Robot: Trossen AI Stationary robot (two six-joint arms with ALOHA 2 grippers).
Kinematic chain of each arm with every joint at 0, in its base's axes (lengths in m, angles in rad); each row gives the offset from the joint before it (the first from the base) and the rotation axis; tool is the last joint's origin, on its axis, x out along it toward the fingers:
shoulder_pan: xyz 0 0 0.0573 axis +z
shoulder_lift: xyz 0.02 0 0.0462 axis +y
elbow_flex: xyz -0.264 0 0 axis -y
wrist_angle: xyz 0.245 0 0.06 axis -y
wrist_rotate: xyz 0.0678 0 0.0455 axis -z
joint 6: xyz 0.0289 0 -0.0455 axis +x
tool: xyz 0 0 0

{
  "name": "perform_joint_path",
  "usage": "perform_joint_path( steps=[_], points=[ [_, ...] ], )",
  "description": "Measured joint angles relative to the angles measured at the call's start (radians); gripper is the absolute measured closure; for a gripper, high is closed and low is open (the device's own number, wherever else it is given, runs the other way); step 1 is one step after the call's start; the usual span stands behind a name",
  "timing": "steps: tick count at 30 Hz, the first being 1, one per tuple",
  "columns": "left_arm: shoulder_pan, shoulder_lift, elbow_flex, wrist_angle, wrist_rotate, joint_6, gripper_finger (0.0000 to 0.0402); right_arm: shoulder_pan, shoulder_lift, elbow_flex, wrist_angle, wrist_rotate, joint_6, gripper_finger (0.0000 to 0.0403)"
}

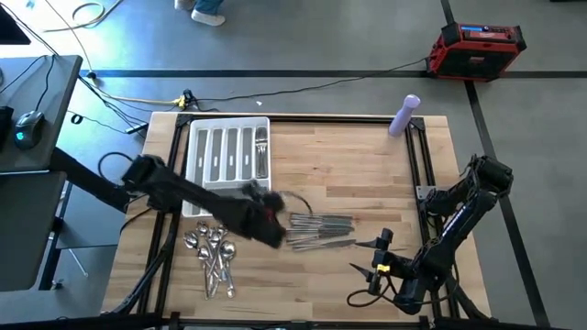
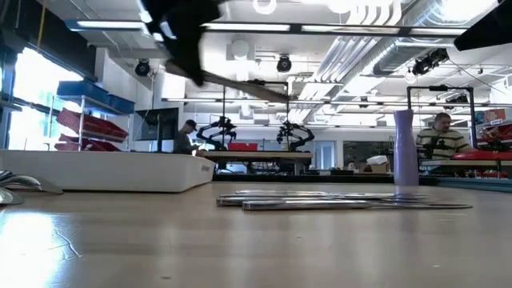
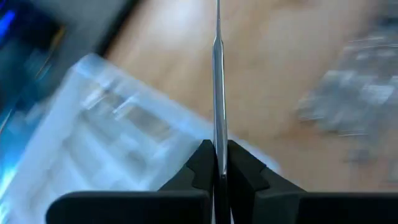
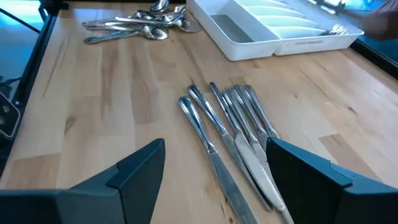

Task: Sort silverware
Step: Put the knife in the silverware tray

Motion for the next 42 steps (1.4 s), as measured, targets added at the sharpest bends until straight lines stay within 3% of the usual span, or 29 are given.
perform_joint_path(
  steps=[3, 5, 11, 17, 26, 30, 36, 42],
  points=[
    [0.104, -0.079, -0.047, -0.173, 0.01, -0.186, 0.0401, 0.0, 0.0, 0.0, 0.0, 0.013, -0.004, 0.014],
    [0.188, -0.123, -0.112, -0.18, 0.059, -0.239, 0.0401, 0.0, 0.0, 0.0, 0.004, 0.013, -0.024, 0.014],
    [0.422, -0.173, -0.325, 0.026, 0.253, -0.184, 0.0401, -0.006, 0.0, 0.0, 0.009, 0.017, -0.072, 0.014],
    [0.536, -0.141, -0.41, 0.144, 0.254, -0.155, 0.0401, -0.008, 0.0, 0.0, 0.013, 0.016, -0.09, 0.014],
    [0.622, -0.045, -0.415, 0.282, 0.306, -0.122, 0.0386, -0.008, 0.0, 0.0, 0.029, 0.001, -0.089, 0.014],
    [0.644, -0.031, -0.413, 0.339, 0.332, -0.116, 0.0348, -0.008, 0.0, 0.0, 0.038, -0.016, -0.091, 0.014],
    [0.657, -0.07, -0.414, 0.336, 0.339, 0.034, 0.0277, -0.008, 0.0, 0.0, 0.039, -0.027, -0.091, 0.014],
    [0.551, -0.154, -0.414, 0.361, 0.404, 0.145, 0.0243, -0.008, 0.0, 0.0, 0.053, -0.029, -0.094, 0.014]
  ],
)
